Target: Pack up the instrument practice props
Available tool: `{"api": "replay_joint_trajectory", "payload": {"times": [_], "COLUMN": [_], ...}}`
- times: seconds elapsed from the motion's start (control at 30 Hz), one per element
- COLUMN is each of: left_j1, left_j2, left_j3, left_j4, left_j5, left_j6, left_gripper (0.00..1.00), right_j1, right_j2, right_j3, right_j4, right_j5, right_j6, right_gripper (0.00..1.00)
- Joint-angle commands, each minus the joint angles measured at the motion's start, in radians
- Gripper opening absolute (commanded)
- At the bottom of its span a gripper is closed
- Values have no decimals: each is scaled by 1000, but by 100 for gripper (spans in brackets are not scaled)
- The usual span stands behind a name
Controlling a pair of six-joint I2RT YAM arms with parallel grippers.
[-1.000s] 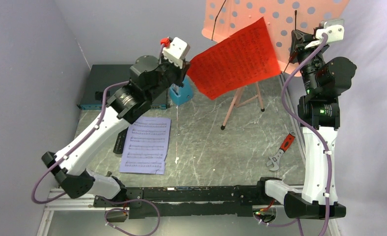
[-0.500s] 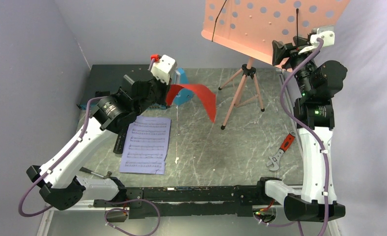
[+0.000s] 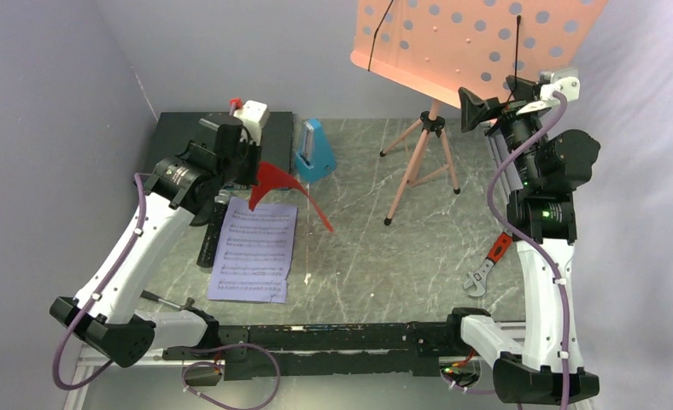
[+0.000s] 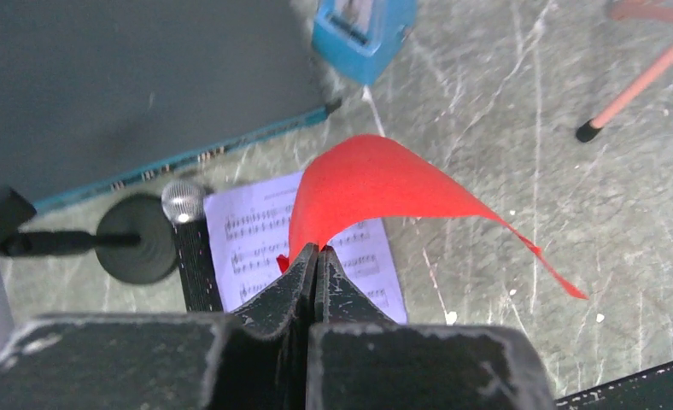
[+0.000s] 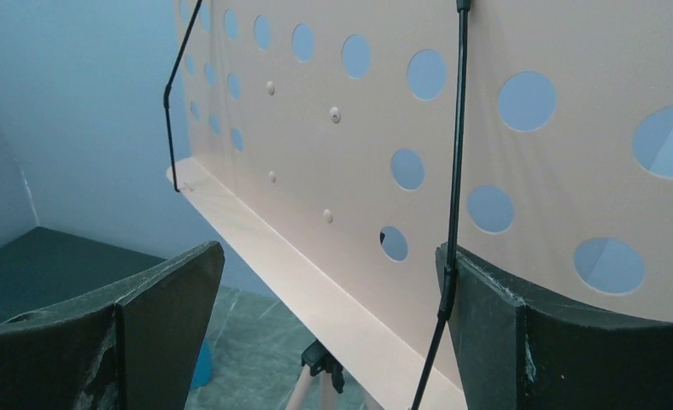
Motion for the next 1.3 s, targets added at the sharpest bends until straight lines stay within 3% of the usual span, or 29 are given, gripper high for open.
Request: {"api": "replay_joint_trajectory", "payload": {"times": [0.0,0.27,0.5,0.73,0.87,1.27], "left_j1": [128,402,589,602,602,602], "left_j2": [-13,-24,34,42,20,-116], "left_j3": [-78,-237,-295,-332,-361,-519], "left_j4": [-37,52,70,59,37,-36], "left_j5": [162,424,522,507,495,433], "left_j6": [-73,-189,-360,-430,-452,-463], "left_gripper": [3,3,3,3,3,3], "right_j1": [-2,-2,-2,6,30,34], "right_j2": [-47,-56,-46,-22,-8,-83], "right_j3": [-47,-107,-157,-249,-260,-260], "right_j4": [103,170,261,409,390,204], "right_j5": [-40,-76,-185,-353,-374,-131], "right_j6": [34,60,122,247,223,75], "right_gripper": [100,100,100,100,100,100]}}
